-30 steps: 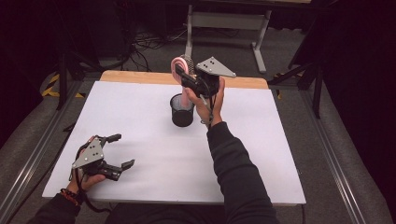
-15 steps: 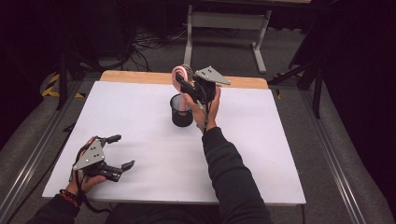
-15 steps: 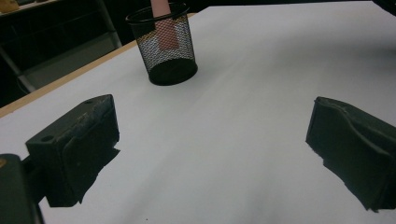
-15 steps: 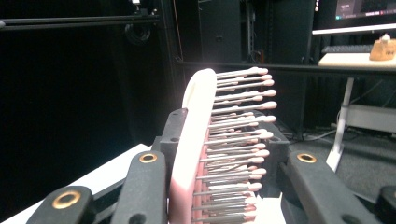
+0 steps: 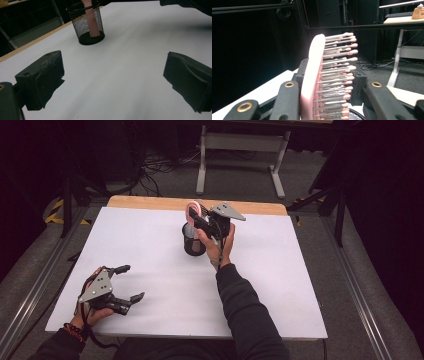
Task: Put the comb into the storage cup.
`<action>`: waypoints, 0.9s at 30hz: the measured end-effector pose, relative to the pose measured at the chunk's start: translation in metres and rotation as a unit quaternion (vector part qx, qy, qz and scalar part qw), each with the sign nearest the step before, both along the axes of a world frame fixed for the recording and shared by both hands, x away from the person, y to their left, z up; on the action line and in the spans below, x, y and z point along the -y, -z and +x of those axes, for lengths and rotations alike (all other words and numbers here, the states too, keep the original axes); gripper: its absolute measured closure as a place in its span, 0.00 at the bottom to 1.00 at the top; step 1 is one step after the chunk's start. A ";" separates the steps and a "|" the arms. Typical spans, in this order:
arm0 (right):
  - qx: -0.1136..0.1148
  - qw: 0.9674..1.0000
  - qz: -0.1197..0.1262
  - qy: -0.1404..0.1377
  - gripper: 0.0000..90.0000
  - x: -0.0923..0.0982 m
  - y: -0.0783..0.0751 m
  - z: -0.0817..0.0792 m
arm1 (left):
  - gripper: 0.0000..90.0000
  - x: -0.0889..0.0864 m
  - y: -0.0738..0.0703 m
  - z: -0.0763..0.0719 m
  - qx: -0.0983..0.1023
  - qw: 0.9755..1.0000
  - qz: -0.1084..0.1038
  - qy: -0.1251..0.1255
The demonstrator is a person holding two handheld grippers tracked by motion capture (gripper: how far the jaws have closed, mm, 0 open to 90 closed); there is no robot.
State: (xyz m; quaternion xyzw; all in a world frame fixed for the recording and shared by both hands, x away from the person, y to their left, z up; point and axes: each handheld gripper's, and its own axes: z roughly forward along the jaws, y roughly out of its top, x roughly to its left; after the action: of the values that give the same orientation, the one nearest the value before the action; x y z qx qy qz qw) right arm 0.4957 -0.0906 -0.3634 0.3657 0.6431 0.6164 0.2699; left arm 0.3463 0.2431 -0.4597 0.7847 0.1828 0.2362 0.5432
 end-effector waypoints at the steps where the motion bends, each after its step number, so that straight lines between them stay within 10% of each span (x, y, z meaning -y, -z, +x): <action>1: 0.001 1.000 -0.006 0.003 0.69 -0.001 0.001 0.000 | 0.04 0.000 0.000 0.000 -0.001 1.000 -0.002 -0.002; 27: -0.014 0.996 -0.069 0.055 0.53 0.007 0.015 0.007 | 0.05 -0.003 -0.002 -0.001 0.001 1.000 -0.004 -0.015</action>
State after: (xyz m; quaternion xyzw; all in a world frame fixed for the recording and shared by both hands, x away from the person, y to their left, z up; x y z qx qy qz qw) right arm 0.5023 -0.0976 -0.3781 0.3898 0.6669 0.5492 0.3187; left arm 0.3452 0.2458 -0.4572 0.7795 0.1944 0.2445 0.5430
